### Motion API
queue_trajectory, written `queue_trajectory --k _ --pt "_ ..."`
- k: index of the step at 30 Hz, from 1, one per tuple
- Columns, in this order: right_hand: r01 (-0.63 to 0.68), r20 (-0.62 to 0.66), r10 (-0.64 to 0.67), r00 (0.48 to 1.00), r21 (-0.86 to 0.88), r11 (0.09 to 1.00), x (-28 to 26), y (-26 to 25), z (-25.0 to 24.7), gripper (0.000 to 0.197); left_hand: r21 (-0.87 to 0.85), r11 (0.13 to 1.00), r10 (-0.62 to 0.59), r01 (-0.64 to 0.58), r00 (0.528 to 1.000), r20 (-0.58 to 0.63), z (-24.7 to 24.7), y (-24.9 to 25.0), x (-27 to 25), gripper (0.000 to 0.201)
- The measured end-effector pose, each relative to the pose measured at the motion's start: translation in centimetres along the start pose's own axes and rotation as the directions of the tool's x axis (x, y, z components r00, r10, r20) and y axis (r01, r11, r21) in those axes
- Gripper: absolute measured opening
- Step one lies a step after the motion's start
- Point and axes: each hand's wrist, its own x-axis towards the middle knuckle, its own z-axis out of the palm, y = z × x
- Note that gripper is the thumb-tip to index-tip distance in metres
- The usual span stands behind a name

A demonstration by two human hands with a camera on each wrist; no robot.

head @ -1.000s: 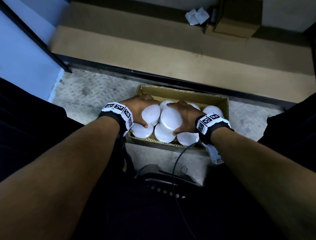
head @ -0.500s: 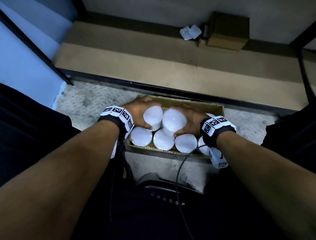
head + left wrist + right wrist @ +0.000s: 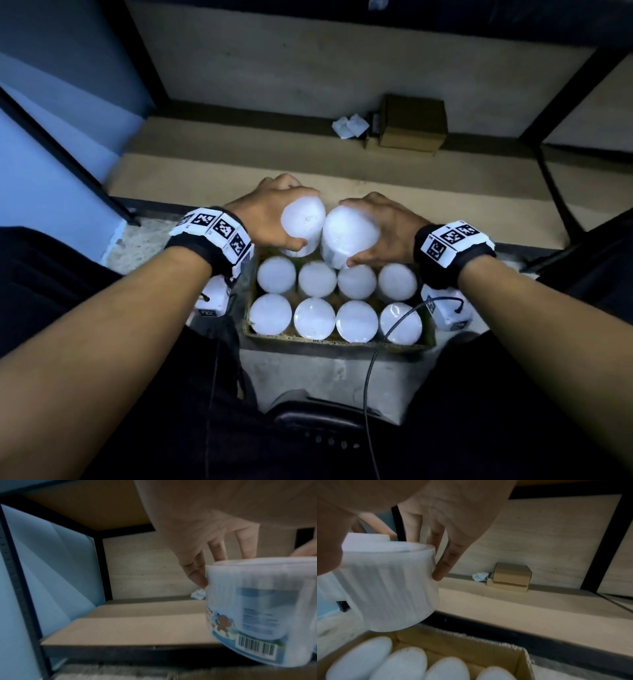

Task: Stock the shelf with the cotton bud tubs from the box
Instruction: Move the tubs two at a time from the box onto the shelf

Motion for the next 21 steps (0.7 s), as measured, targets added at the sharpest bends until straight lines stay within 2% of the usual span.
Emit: queue_trajectory --k 5,9,13,21 --pt "0.032 -0.049 -0.036 0.998 -0.077 0.996 -1.0 -1.5 -6.0 0.101 0.050 0.998 0.054 -0.049 0.994 -0.097 -5.4 2.3 0.0 0.094" --pt "0.082 -0.092 -0.094 0.991 -0.127 0.988 -1.6 -2.8 -10.2 0.100 0.102 0.990 0.110 -0.097 0.986 -0.125 -9.3 3.8 -0.1 0.096" --pt "0.153 -0.173 -0.178 0.969 -0.150 0.977 -1.8 -4.2 -14.4 0.101 0.161 0.976 0.172 -0.144 0.969 -0.178 -13.4 5.5 -0.3 0.092" --pt "0.193 -0.271 -0.249 0.930 -0.218 0.957 -3.3 -7.4 -22.9 0.097 0.252 0.945 0.272 -0.208 0.930 -0.250 -21.7 9.4 -0.9 0.085"
